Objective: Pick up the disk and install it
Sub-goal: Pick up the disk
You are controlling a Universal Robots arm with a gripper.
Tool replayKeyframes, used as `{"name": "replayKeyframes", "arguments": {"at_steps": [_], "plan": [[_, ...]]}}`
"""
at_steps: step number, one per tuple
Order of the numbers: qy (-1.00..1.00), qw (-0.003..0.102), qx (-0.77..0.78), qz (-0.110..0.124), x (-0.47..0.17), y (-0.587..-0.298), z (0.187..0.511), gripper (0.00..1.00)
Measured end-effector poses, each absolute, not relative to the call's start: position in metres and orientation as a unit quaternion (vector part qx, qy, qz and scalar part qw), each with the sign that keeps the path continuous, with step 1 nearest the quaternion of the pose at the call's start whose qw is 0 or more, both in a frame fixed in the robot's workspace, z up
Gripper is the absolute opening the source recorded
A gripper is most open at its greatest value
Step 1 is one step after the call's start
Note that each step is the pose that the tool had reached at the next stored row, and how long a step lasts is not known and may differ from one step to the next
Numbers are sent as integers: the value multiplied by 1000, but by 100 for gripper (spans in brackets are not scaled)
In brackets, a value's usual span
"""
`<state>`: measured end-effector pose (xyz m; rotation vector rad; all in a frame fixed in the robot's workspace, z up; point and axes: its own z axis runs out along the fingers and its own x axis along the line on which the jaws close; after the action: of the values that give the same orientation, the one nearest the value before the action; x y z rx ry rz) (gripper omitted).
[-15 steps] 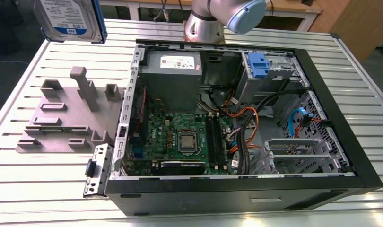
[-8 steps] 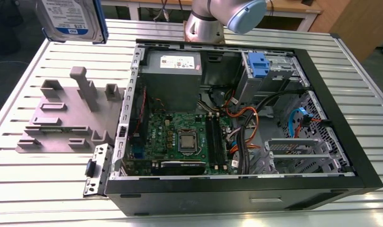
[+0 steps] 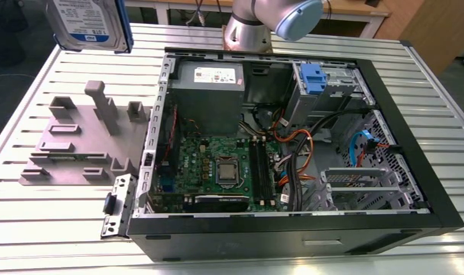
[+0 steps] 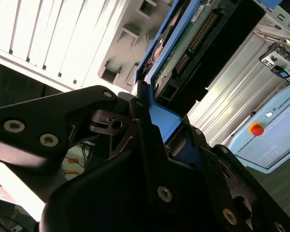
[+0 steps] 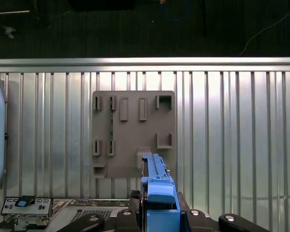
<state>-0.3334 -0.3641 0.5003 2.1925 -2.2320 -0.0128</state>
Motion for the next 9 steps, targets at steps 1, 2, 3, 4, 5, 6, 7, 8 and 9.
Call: {"name": "replayKeyframes", "arguments": {"at_steps": [1, 2, 3, 4, 5, 6, 7, 8, 9], "plan": [[-713, 6, 701, -4, -333, -364, 500, 36], [-713, 6, 701, -4, -332, -364, 500, 36], [-713, 6, 701, -4, -332, -364, 500, 36], [-713, 6, 701, -4, -332, -364, 500, 36], [-713, 6, 701, -4, -331, -364, 500, 36], [-713, 6, 701, -4, -331, -364, 500, 36], [-713, 6, 701, -4, -330, -364, 500, 36], [-713, 6, 701, -4, -330, -364, 500, 36], [-713, 6, 701, -4, -330, -364, 500, 36]]}}
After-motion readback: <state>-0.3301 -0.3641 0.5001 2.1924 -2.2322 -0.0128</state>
